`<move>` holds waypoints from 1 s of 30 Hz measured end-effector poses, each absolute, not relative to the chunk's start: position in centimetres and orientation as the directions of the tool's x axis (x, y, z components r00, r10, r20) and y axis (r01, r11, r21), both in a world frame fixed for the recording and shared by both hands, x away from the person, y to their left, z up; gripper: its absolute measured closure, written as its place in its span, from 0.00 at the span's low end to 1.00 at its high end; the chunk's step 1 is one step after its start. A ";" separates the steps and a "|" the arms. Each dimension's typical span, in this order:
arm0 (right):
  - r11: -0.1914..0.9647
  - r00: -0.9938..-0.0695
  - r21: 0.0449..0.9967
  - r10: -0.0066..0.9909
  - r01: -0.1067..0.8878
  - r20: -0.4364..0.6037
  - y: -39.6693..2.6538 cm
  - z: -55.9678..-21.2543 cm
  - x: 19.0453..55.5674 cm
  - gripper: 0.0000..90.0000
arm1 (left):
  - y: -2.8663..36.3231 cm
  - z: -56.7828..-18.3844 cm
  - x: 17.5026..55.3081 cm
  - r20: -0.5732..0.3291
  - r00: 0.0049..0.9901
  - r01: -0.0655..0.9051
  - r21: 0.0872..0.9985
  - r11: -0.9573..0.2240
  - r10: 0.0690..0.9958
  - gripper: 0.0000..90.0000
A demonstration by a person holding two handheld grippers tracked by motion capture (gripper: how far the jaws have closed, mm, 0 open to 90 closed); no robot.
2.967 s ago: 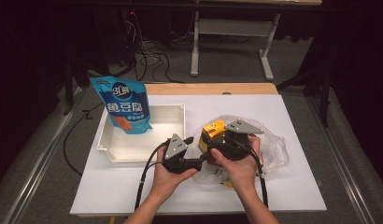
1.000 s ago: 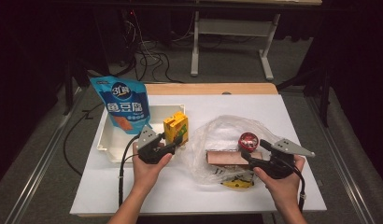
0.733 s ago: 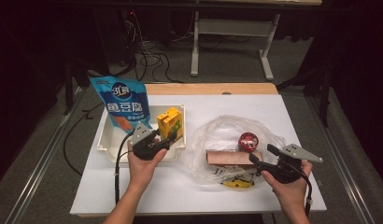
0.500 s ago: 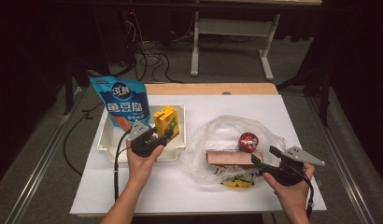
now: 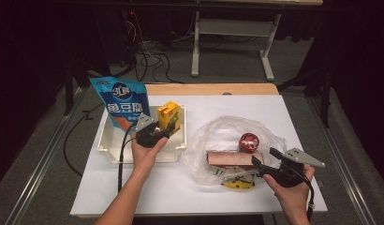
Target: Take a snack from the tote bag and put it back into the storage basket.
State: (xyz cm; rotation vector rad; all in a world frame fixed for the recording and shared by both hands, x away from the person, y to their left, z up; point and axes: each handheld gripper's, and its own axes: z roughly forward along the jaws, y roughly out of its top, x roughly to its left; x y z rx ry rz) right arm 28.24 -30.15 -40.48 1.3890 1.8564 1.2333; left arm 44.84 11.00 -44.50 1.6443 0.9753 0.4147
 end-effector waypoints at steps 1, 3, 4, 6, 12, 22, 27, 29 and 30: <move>0.065 -0.348 0.882 0.930 0.467 0.116 -30.2 -40.5 28.3 0.24 | 10.9 -44.6 45.3 -0.223 0.581 0.394 0.919 -0.030 0.783 0.56; 0.061 -0.343 0.881 0.932 0.470 0.118 -30.3 -40.5 28.3 0.24 | 10.8 -44.8 45.5 -0.219 0.579 0.395 0.918 -0.035 0.786 0.56; 0.061 -0.343 0.881 0.932 0.470 0.118 -30.3 -40.5 28.3 0.24 | 10.7 -44.9 45.7 -0.215 0.575 0.401 0.915 -0.042 0.790 0.56; 0.061 -0.342 0.881 0.932 0.470 0.118 -30.3 -40.6 28.2 0.24 | 10.5 -45.3 46.2 -0.230 0.556 0.420 0.907 -0.031 0.799 0.56; 0.056 -0.336 0.878 0.934 0.476 0.123 -30.4 -40.7 28.2 0.24 | 9.9 -46.1 46.9 -0.192 0.552 0.447 0.890 -0.093 0.811 0.56; 0.060 -0.331 0.878 0.936 0.475 0.115 -30.3 -40.9 28.2 0.24 | 9.3 -46.8 47.7 -0.182 0.555 0.500 0.852 -0.152 0.811 0.56; 0.052 -0.321 0.874 0.939 0.482 0.121 -30.6 -41.1 28.4 0.24 | 9.2 -46.7 47.6 -0.161 0.562 0.503 0.845 -0.181 0.811 0.55; 0.049 -0.319 0.874 0.939 0.484 0.124 -30.6 -41.1 28.4 0.24 | 9.0 -46.7 47.4 -0.137 0.565 0.499 0.842 -0.204 0.813 0.54; 0.049 -0.319 0.874 0.939 0.484 0.124 -30.6 -41.1 28.4 0.24 | 9.0 -46.7 47.4 -0.137 0.565 0.499 0.842 -0.204 0.813 0.54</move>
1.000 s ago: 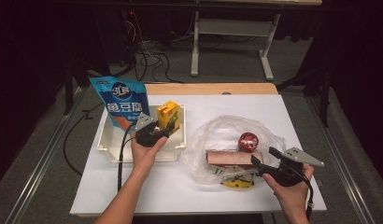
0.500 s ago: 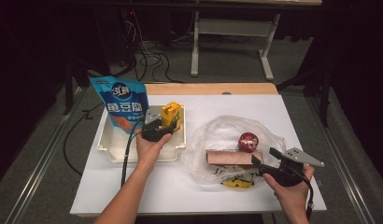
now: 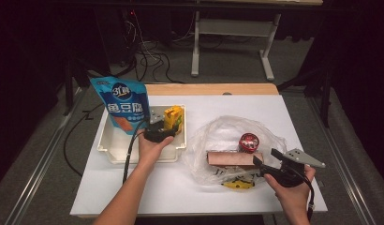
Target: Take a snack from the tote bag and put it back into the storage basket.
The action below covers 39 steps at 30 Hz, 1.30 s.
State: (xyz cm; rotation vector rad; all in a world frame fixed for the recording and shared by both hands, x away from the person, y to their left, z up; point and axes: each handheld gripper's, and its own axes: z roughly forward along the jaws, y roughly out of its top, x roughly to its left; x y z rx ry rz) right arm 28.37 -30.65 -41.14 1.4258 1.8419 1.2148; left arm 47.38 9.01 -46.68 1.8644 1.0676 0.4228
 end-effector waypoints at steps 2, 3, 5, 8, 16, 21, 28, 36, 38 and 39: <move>0.050 -0.317 0.874 0.941 0.483 0.121 -30.7 -41.2 28.4 0.24 | 9.0 -46.5 47.3 -0.132 0.564 0.514 0.828 -0.221 0.815 0.54; 0.052 -0.317 0.875 0.941 0.481 0.118 -30.7 -41.2 28.4 0.24 | 9.1 -46.4 47.3 -0.134 0.563 0.521 0.824 -0.224 0.816 0.53; 0.046 -0.312 0.873 0.942 0.485 0.124 -30.7 -41.3 28.4 0.24 | 9.3 -46.3 47.2 -0.139 0.564 0.533 0.814 -0.231 0.814 0.53; 0.047 -0.310 0.874 0.943 0.484 0.122 -30.7 -41.3 28.4 0.24 | 9.4 -46.2 47.1 -0.125 0.570 0.543 0.799 -0.258 0.812 0.54; 0.051 -0.309 0.874 0.944 0.483 0.116 -30.7 -41.3 28.4 0.24 | 9.7 -45.7 46.4 -0.137 0.580 0.567 0.776 -0.277 0.803 0.50; 0.049 -0.306 0.875 0.945 0.482 0.116 -30.9 -41.3 28.4 0.24 | 10.4 -45.3 45.3 -0.120 0.576 0.571 0.767 -0.293 0.808 0.36; 0.042 -0.301 0.879 0.946 0.476 0.118 -31.1 -41.2 28.4 0.24 | 12.4 -44.6 42.8 -0.181 0.563 0.581 0.780 -0.231 0.806 0.61; 0.048 -0.303 0.877 0.946 0.478 0.113 -30.8 -41.3 28.4 0.24 | 12.4 -45.2 43.5 -0.261 0.485 0.664 0.731 -0.158 0.835 1.00; 0.048 -0.303 0.878 0.946 0.476 0.113 -30.8 -41.3 28.4 0.24 | 12.5 -45.2 44.1 -0.291 0.458 0.679 0.725 -0.119 0.840 1.00; 0.048 -0.303 0.878 0.946 0.477 0.112 -30.9 -41.3 28.4 0.24 | 12.6 -45.3 44.4 -0.316 0.447 0.690 0.717 -0.098 0.837 1.00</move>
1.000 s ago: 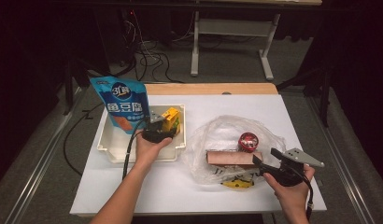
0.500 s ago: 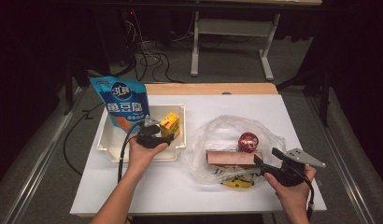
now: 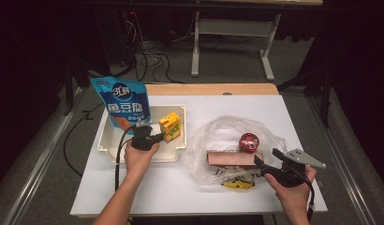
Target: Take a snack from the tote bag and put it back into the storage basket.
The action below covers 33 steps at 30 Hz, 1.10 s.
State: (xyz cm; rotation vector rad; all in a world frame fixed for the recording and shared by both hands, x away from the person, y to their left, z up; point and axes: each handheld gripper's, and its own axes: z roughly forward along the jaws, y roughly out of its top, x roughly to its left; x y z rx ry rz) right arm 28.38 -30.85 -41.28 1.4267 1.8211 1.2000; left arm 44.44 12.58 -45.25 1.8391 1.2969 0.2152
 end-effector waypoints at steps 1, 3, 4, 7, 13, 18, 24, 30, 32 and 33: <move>0.050 -0.303 0.878 0.946 0.476 0.110 -30.9 -41.3 28.4 0.24 | 12.6 -45.3 44.7 -0.342 0.437 0.701 0.709 -0.076 0.832 1.00; 0.046 -0.301 0.875 0.947 0.481 0.116 -30.9 -41.4 28.5 0.24 | 12.5 -45.5 45.2 -0.377 0.421 0.716 0.697 -0.047 0.825 1.00; 0.046 -0.301 0.875 0.947 0.482 0.116 -30.9 -41.4 28.5 0.24 | 12.4 -45.5 45.5 -0.371 0.418 0.721 0.690 -0.055 0.829 1.00; 0.047 -0.302 0.875 0.946 0.482 0.116 -30.9 -41.4 28.4 0.24 | 12.1 -45.2 46.2 -0.352 0.405 0.719 0.693 -0.056 0.844 1.00; 0.050 -0.300 0.876 0.947 0.480 0.111 -31.0 -41.4 28.4 0.24 | 11.8 -45.1 47.0 -0.360 0.367 0.712 0.702 -0.011 0.858 1.00; 0.049 -0.297 0.876 0.949 0.480 0.109 -31.1 -41.4 28.4 0.24 | 12.1 -44.7 45.3 -0.312 0.390 0.661 0.750 -0.027 0.866 1.00; 0.038 -0.284 0.876 0.952 0.481 0.115 -31.3 -41.4 28.4 0.24 | 10.3 -45.3 43.7 -0.179 0.505 0.603 0.774 -0.196 0.844 1.00; 0.041 -0.281 0.876 0.954 0.480 0.109 -31.2 -41.3 28.3 0.24 | 9.4 -45.1 45.1 -0.137 0.535 0.569 0.788 -0.236 0.834 1.00; 0.041 -0.281 0.874 0.953 0.483 0.111 -31.3 -41.5 28.4 0.24 | 8.8 -45.3 45.7 -0.117 0.553 0.564 0.781 -0.267 0.825 1.00; 0.045 -0.284 0.874 0.953 0.484 0.108 -31.3 -41.5 28.4 0.24 | 8.8 -45.3 45.7 -0.117 0.553 0.564 0.781 -0.267 0.825 1.00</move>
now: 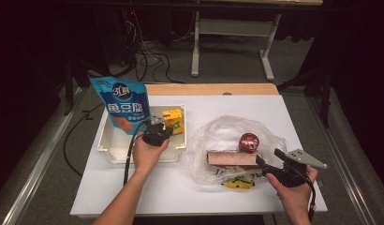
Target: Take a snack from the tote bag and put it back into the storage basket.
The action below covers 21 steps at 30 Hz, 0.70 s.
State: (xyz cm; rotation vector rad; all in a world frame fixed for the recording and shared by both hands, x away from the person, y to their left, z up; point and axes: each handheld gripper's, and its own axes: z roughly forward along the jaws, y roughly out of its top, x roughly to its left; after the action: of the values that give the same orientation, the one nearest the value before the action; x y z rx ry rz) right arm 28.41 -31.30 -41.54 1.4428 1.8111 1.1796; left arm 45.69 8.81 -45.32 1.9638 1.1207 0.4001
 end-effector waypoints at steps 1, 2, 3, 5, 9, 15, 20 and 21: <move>0.044 -0.285 0.873 0.952 0.486 0.110 -31.3 -41.6 28.4 0.24 | 8.5 -45.6 46.1 -0.119 0.554 0.572 0.773 -0.274 0.824 1.00; 0.048 -0.287 0.872 0.952 0.487 0.108 -31.3 -41.6 28.4 0.24 | 8.4 -45.7 46.4 -0.130 0.551 0.585 0.764 -0.271 0.824 1.00; 0.050 -0.288 0.873 0.952 0.486 0.106 -31.2 -41.6 28.4 0.24 | 8.4 -45.7 46.6 -0.137 0.550 0.591 0.761 -0.267 0.824 1.00; 0.052 -0.289 0.874 0.952 0.484 0.104 -31.2 -41.6 28.3 0.24 | 8.4 -45.8 46.8 -0.168 0.546 0.584 0.778 -0.230 0.821 1.00; 0.048 -0.283 0.874 0.953 0.484 0.105 -31.3 -41.6 28.3 0.24 | 8.1 -46.2 47.3 -0.175 0.509 0.585 0.789 -0.189 0.843 1.00; 0.048 -0.281 0.871 0.954 0.489 0.106 -31.3 -41.6 28.3 0.24 | 8.3 -46.8 48.0 -0.226 0.438 0.637 0.761 -0.123 0.870 1.00; 0.049 -0.282 0.870 0.954 0.490 0.105 -31.3 -41.7 28.3 0.24 | 8.4 -47.1 48.3 -0.237 0.400 0.659 0.746 -0.098 0.885 1.00; 0.050 -0.282 0.870 0.954 0.490 0.104 -31.3 -41.7 28.3 0.24 | 8.5 -47.1 48.4 -0.234 0.394 0.662 0.744 -0.097 0.889 1.00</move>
State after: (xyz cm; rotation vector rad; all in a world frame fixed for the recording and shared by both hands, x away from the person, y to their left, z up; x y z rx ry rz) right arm 28.32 -31.29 -41.72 1.4467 1.8169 1.1684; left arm 48.38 8.46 -47.10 1.8325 1.3422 0.3501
